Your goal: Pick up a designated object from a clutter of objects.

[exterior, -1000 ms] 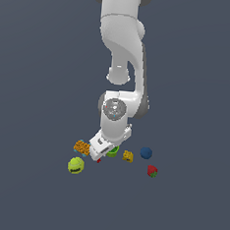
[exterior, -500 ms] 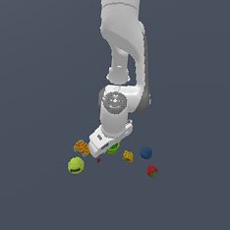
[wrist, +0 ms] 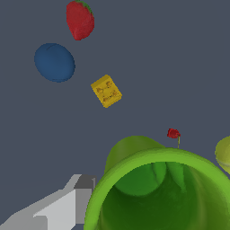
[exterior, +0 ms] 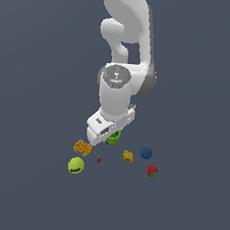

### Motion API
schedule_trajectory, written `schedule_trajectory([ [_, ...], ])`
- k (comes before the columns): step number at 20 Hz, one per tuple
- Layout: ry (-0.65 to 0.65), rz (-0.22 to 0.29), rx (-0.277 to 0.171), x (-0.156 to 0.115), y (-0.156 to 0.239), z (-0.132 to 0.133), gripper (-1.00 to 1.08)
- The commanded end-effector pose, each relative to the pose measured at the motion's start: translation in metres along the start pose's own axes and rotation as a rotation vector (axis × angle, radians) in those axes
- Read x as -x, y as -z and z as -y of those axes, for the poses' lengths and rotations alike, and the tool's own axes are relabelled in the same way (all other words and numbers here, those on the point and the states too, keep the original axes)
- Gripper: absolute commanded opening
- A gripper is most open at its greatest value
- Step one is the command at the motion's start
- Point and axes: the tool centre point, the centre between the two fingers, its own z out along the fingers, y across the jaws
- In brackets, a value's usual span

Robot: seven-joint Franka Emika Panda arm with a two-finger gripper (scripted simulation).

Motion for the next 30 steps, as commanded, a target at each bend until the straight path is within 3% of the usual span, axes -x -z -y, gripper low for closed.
schedule_trajectory([
  [1,0.0,-0.001,0.001,0.004,0.027,0.003,-1.0],
  [18,0.001,-0.002,0.0,0.032,0.219,0.023,-1.0],
  [30,0.001,-0.002,0.0,0.04,0.29,0.028,-1.0],
])
